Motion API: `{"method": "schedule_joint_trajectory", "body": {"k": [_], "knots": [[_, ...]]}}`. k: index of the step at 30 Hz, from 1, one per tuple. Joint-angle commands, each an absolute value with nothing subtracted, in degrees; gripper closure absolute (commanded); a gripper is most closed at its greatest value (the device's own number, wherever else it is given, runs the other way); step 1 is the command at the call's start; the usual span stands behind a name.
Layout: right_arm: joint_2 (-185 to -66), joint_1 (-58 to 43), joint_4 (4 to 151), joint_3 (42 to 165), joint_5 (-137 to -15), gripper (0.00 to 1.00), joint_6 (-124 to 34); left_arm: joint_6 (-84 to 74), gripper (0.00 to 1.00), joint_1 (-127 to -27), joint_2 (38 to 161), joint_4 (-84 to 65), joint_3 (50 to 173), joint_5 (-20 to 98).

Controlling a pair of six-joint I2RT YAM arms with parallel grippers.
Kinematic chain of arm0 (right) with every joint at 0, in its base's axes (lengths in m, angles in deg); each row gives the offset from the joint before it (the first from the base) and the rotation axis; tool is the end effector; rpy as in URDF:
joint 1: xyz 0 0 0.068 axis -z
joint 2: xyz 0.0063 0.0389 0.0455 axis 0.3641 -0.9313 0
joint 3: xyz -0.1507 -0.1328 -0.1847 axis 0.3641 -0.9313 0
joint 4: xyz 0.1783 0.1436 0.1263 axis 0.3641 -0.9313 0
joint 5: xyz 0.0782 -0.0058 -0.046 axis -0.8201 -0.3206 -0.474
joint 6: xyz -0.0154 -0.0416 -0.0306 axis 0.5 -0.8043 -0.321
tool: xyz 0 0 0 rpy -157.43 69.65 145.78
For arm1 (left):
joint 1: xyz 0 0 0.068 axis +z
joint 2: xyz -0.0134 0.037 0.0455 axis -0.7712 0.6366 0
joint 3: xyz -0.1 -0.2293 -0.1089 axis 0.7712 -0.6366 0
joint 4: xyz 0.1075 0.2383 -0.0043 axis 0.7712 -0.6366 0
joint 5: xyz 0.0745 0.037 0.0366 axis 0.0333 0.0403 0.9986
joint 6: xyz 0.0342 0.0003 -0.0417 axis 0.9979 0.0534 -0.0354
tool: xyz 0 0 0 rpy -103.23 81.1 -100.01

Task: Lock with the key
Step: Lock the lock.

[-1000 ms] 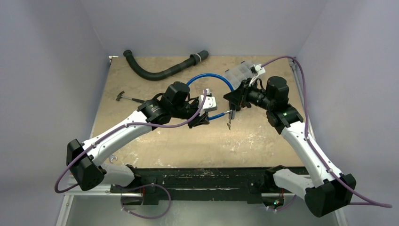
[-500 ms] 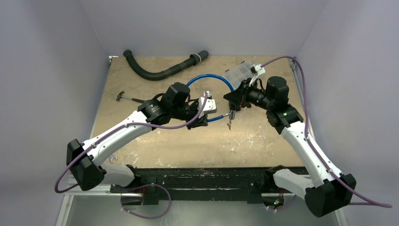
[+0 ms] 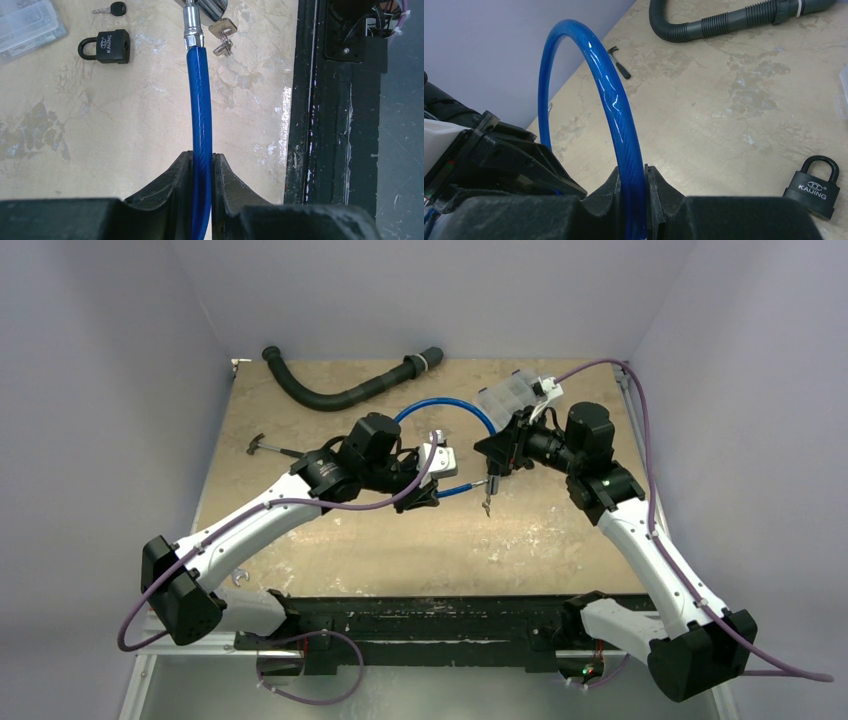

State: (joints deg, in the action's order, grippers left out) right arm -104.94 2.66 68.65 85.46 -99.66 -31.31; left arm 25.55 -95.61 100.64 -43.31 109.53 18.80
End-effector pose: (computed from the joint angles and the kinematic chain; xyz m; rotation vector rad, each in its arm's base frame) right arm 0.2216 0.0944 0.3670 -0.3758 1.8259 0.9662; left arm 0.1930 -0.2182 0.3408 1.4237 1.7403 -0.8016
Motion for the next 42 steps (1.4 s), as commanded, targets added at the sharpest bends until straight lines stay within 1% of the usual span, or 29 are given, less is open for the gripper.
{"method": "schedule_joint_trajectory", "body": {"k": [1,9,13,20,23,33,39,42], "knots": [[-103.29,2.90,72.02,87.32,-97.58,1.00,-31.34,24.54,1.00,-94.91,101.71,-44.04,112.30,18.66],[-103.24,0.69,68.59,86.04,-89.52,1.00,-33.60,20.59,1.00,-94.94,109.44,-49.50,122.80,18.19],[-102.88,-0.23,68.27,85.54,-87.19,1.00,-33.91,17.49,1.00,-94.93,111.08,-49.07,125.33,16.66],[-103.90,-0.68,69.38,84.89,-82.44,1.00,-27.02,7.12,1.00,-94.97,110.87,-38.83,123.22,12.51],[-104.39,-0.86,70.33,84.92,-83.03,1.00,-25.05,2.87,1.00,-94.93,112.35,-36.45,123.51,11.60],[-104.25,-1.01,72.52,83.69,-85.61,1.00,-20.44,-1.55,1.00,-94.98,115.54,-28.91,120.92,14.50],[-104.16,-1.04,72.90,82.56,-88.54,1.00,-20.80,-4.88,1.00,-93.88,113.04,-19.14,117.14,13.13],[-103.52,-1.01,73.40,81.29,-90.63,1.00,-21.18,-5.05,1.00,-92.88,111.66,-16.20,115.81,14.26]]}}
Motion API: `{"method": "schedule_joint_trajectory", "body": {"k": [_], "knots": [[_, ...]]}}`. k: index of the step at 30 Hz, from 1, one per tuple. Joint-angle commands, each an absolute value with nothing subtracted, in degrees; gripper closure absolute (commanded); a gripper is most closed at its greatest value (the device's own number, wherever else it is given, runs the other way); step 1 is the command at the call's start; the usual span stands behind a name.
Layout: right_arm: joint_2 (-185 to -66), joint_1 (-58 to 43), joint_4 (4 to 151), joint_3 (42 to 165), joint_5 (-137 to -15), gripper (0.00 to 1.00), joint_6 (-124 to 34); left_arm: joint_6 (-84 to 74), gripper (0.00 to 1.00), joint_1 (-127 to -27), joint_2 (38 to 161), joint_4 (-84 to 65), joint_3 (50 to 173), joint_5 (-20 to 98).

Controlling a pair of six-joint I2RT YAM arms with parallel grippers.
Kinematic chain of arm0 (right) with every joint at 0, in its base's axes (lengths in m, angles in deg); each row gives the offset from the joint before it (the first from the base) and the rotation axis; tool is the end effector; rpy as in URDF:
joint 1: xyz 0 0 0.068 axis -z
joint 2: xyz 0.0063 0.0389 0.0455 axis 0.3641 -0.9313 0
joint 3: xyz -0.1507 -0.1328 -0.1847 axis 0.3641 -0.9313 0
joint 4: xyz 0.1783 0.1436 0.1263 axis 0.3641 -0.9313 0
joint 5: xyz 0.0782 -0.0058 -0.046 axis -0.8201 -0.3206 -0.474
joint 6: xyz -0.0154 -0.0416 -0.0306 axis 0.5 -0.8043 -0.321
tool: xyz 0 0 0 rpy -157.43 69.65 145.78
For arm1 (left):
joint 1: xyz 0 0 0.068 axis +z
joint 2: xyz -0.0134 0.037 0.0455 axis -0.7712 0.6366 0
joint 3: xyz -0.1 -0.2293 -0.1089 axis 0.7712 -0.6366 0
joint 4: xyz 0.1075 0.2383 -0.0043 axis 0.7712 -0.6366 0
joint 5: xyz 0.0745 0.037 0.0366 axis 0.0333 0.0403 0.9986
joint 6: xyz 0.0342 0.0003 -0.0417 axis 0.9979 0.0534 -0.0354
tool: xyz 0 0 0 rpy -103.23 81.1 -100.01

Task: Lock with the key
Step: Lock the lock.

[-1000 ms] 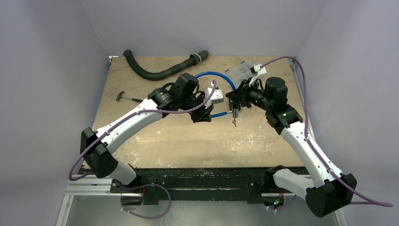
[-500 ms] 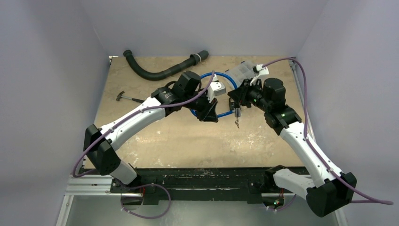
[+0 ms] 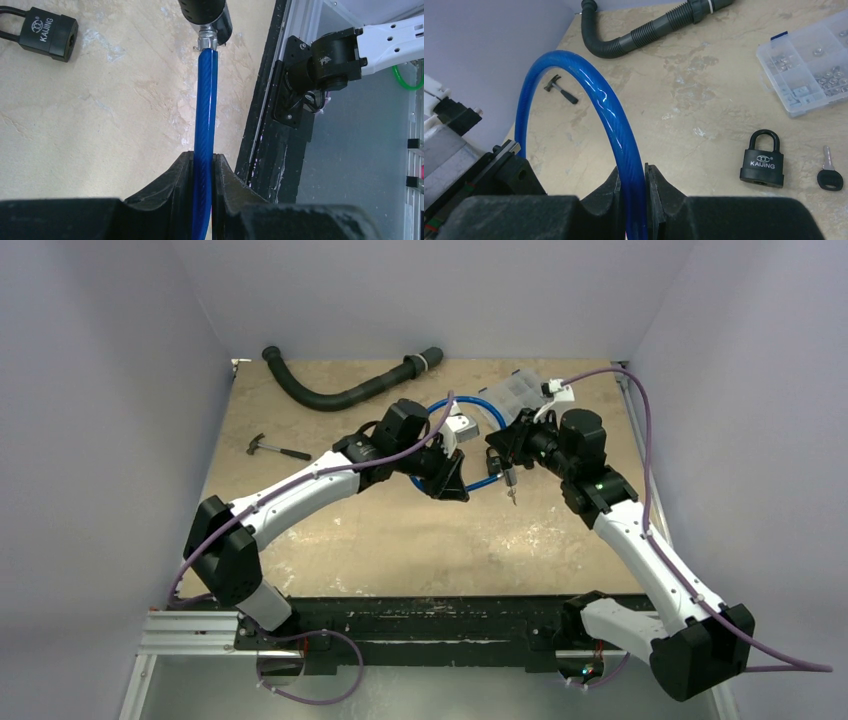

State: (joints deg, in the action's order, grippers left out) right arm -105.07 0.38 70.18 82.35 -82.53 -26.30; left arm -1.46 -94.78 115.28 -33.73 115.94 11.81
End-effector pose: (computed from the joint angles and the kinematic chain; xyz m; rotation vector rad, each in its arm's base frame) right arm 0.2268 0.0962 0.3492 -0.1029 1.8825 0.7872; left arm 0.2429 -0.2662 0.3155 1.0698 2.0585 -1.1719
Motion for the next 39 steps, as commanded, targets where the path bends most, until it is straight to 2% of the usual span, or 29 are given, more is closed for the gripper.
{"method": "schedule_joint_trajectory", "body": {"k": [1,11,16,24,28,30,33,39], "knots": [[-103.35,-1.00,73.80,80.98,-91.55,1.00,-21.13,-4.60,1.00,-92.65,111.46,-15.79,115.44,14.12],[-105.30,2.19,79.21,82.31,-96.18,1.00,-17.87,7.67,1.00,-91.33,105.89,-19.05,110.92,17.57],[-106.58,2.77,80.04,82.44,-95.09,1.00,-13.79,11.87,0.78,-91.08,106.24,-21.99,113.19,17.93],[-108.88,4.02,76.07,83.74,-87.84,1.00,-10.66,13.90,0.62,-91.04,104.58,-23.29,115.50,20.54],[-109.60,4.82,77.11,83.60,-88.25,1.00,-8.70,11.14,0.35,-91.03,102.67,-21.89,115.94,20.19],[-110.11,4.95,77.71,83.96,-88.18,1.00,-7.87,10.31,0.25,-91.06,101.45,-21.63,116.09,20.77],[-111.20,5.02,79.92,85.07,-88.15,1.00,-6.29,9.55,0.21,-90.48,99.53,-20.84,115.70,21.98],[-114.25,5.09,82.76,88.53,-87.80,1.00,-1.64,2.31,0.21,-83.97,95.40,-14.11,112.81,18.66]]}}
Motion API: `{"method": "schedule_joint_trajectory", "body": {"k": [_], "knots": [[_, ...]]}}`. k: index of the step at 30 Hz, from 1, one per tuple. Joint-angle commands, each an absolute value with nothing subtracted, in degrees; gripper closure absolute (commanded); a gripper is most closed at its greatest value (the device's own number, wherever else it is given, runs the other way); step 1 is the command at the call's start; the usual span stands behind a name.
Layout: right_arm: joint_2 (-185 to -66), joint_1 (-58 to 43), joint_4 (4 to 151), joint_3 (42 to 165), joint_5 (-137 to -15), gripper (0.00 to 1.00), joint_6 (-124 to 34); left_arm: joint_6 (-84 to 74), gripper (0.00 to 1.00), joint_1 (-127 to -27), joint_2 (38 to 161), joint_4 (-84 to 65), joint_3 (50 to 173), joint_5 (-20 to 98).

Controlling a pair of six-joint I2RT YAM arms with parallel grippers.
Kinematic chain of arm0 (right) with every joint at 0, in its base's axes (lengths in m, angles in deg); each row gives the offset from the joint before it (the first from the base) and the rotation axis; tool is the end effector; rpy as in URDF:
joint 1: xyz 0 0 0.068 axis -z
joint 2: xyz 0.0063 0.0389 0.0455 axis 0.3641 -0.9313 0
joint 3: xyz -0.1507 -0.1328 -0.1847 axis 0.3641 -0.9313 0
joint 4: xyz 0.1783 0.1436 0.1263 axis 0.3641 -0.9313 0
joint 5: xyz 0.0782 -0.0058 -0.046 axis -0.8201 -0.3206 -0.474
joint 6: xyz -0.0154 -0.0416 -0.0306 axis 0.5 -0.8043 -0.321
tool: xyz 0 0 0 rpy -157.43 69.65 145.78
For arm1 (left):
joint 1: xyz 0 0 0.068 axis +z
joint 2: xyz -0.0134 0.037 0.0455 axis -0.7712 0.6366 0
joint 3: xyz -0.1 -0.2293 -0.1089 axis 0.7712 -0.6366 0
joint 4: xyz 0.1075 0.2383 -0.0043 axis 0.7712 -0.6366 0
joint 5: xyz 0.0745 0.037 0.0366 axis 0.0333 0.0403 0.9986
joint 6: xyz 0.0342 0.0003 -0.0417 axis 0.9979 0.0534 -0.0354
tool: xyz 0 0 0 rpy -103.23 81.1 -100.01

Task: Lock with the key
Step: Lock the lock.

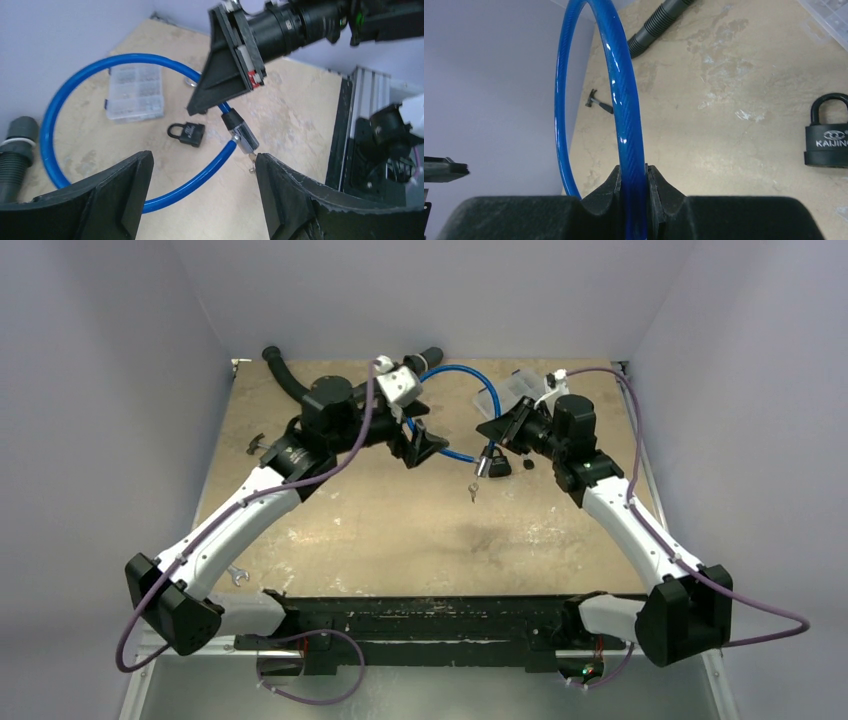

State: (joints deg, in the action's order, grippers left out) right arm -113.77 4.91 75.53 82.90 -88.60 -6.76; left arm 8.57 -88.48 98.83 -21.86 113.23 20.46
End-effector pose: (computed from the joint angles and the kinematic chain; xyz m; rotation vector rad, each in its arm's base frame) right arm 0.2670 0.0916 0.3255 0.2395 1.9766 1.0458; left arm 0.2253 -0.1967 0.4073 0.9431 1.5499 -0.8613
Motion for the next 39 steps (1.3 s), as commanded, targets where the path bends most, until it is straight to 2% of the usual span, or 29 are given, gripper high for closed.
{"method": "schedule_joint_trajectory", "body": {"k": [1,6,13,20,22,24,30,34,39], "knots": [[-114.84,5.09,82.93,89.35,-87.71,1.00,-0.96,1.22,0.22,-83.09,95.05,-13.35,112.68,18.20],[-118.30,5.74,82.58,95.07,-87.95,1.00,2.35,-9.49,0.25,-76.32,91.37,-7.11,108.26,15.33],[-122.57,6.19,83.76,99.69,-87.18,1.00,6.97,-14.76,0.25,-69.12,85.81,-6.31,99.10,13.67],[-127.54,6.15,82.60,104.56,-88.20,1.00,7.84,-23.48,0.20,-67.95,89.96,7.18,92.81,15.79],[-129.08,6.16,82.42,106.18,-88.47,1.00,7.15,-27.09,0.10,-68.40,92.98,13.03,91.69,13.57],[-130.67,6.15,82.68,107.52,-88.39,1.00,6.24,-29.21,0.06,-69.79,95.43,18.48,90.86,13.01],[-134.21,6.15,83.50,110.29,-87.73,1.00,5.05,-32.34,0.03,-74.82,100.14,33.09,86.01,14.30],[-135.63,6.02,83.93,111.67,-87.60,1.00,4.62,-33.81,0.05,-76.61,103.04,38.84,84.07,18.90],[-136.86,5.61,83.80,112.36,-87.69,1.00,4.30,-30.06,0.21,-78.43,106.98,41.26,84.94,22.65]]}}
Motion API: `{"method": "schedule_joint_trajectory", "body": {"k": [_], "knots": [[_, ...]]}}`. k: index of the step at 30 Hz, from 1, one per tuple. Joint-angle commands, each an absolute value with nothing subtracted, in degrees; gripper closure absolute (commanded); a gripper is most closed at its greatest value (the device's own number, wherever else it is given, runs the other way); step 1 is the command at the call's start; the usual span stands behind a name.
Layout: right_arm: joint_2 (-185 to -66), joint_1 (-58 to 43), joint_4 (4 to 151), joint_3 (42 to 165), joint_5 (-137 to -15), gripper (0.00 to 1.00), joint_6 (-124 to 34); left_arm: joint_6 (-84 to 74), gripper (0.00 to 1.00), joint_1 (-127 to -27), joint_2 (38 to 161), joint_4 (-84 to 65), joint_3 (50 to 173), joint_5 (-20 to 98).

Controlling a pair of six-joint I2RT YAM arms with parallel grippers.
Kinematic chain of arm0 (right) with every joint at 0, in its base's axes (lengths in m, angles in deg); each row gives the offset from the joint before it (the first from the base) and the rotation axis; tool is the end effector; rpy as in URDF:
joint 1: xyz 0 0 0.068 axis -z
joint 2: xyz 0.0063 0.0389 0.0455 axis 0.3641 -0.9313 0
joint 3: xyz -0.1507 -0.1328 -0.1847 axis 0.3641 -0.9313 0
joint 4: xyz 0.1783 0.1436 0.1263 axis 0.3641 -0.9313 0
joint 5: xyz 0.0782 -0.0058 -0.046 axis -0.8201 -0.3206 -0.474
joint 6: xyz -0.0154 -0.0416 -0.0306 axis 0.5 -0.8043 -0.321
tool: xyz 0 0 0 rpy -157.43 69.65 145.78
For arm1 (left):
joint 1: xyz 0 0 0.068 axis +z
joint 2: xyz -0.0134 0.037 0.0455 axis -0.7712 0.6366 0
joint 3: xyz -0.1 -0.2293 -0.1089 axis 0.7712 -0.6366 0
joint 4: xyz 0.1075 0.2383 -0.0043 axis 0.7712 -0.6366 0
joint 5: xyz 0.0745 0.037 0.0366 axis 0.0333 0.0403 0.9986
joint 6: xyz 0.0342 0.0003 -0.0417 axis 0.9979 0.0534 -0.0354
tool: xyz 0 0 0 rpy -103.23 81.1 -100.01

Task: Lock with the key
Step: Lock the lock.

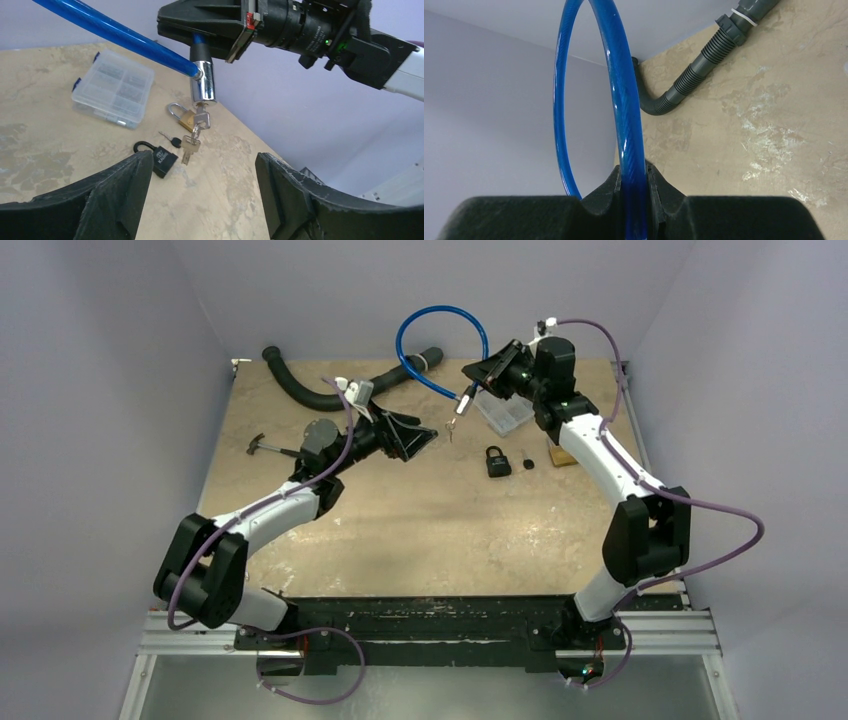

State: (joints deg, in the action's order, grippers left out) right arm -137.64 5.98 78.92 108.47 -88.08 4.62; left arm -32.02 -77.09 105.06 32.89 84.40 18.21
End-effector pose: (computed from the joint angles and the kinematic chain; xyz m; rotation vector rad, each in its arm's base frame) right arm 0.3753 0.1155 0.3587 0.4230 1.8860 1.1764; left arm 0.2742 -0.1570 0.2979 0.3001 1.5338 -1.2731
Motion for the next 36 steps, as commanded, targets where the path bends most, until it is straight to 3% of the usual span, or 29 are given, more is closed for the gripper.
{"method": "schedule_joint_trajectory", "body": {"k": [1,10,21,32,36], "knots": [[-137.18,5.50,83.87,112.31,-87.69,1.00,4.36,-29.33,0.24,-78.75,107.39,41.37,84.78,23.87],[-137.35,4.58,84.59,110.78,-87.69,1.00,5.16,-25.18,0.40,-80.09,110.69,41.92,85.50,26.35],[-137.26,3.95,85.18,110.18,-88.19,1.00,5.23,-25.67,0.30,-81.11,114.06,43.92,87.61,22.91],[-136.97,3.91,86.51,109.39,-88.96,1.00,5.44,-27.04,0.34,-81.66,115.62,42.67,89.79,24.37],[-136.80,3.70,86.74,109.05,-89.25,1.00,5.68,-27.30,0.40,-81.64,115.84,42.28,90.32,25.01]]}}
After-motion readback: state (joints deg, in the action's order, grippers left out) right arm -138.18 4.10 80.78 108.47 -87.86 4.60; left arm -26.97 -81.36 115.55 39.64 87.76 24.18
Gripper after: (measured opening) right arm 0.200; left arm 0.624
